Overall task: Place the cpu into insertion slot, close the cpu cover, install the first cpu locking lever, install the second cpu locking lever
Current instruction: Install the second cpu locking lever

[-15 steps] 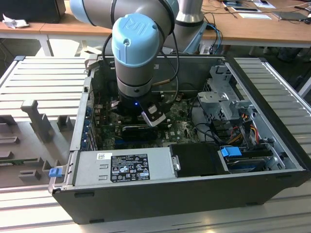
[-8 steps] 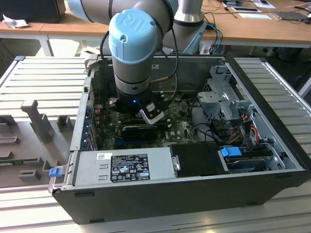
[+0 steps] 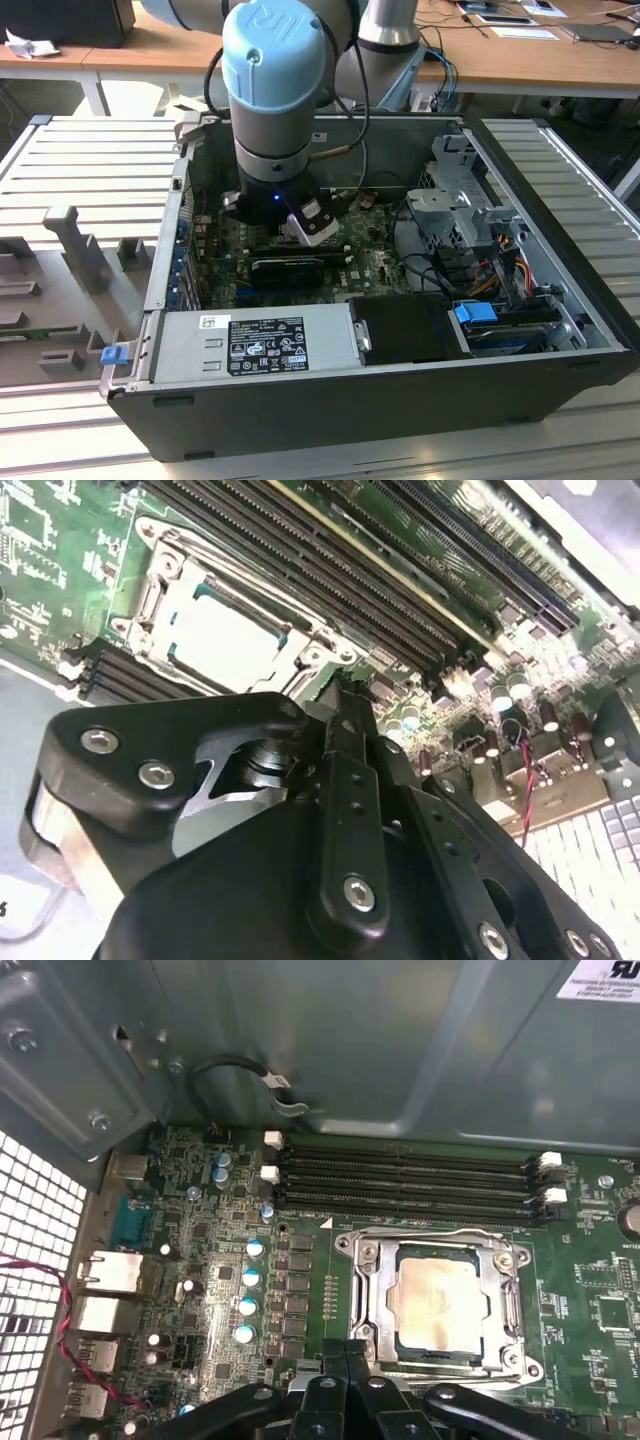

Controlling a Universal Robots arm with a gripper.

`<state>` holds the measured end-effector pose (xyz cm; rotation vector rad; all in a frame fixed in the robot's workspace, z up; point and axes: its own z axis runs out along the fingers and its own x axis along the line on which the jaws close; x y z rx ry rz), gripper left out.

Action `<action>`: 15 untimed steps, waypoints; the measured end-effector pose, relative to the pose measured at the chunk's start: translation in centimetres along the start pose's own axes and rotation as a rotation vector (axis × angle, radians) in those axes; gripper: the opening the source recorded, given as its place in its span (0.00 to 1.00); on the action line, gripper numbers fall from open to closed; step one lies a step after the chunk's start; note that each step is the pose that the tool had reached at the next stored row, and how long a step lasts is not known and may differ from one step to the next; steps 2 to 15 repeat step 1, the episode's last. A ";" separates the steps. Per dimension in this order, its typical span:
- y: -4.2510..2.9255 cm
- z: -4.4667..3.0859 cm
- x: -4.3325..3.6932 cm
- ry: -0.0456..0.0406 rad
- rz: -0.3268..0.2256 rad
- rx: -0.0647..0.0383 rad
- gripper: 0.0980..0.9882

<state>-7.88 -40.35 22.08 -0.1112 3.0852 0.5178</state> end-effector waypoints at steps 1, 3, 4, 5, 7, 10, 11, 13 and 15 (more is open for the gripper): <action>0.00 0.00 0.00 -0.0001 0.000 0.000 0.01; 0.00 0.00 0.00 -0.0001 0.000 0.000 0.01; 0.00 0.00 0.00 -0.0001 0.000 0.000 0.01; 0.00 0.00 0.00 -0.0001 0.000 0.000 0.01; 0.00 0.00 0.00 -0.0001 0.000 0.000 0.01; 0.00 0.00 0.00 -0.0001 0.000 0.000 0.01; 0.00 0.00 0.00 -0.0001 0.000 0.000 0.01; 0.00 0.00 0.00 -0.0001 0.000 0.000 0.01; 0.00 0.00 0.00 -0.0001 0.000 0.000 0.01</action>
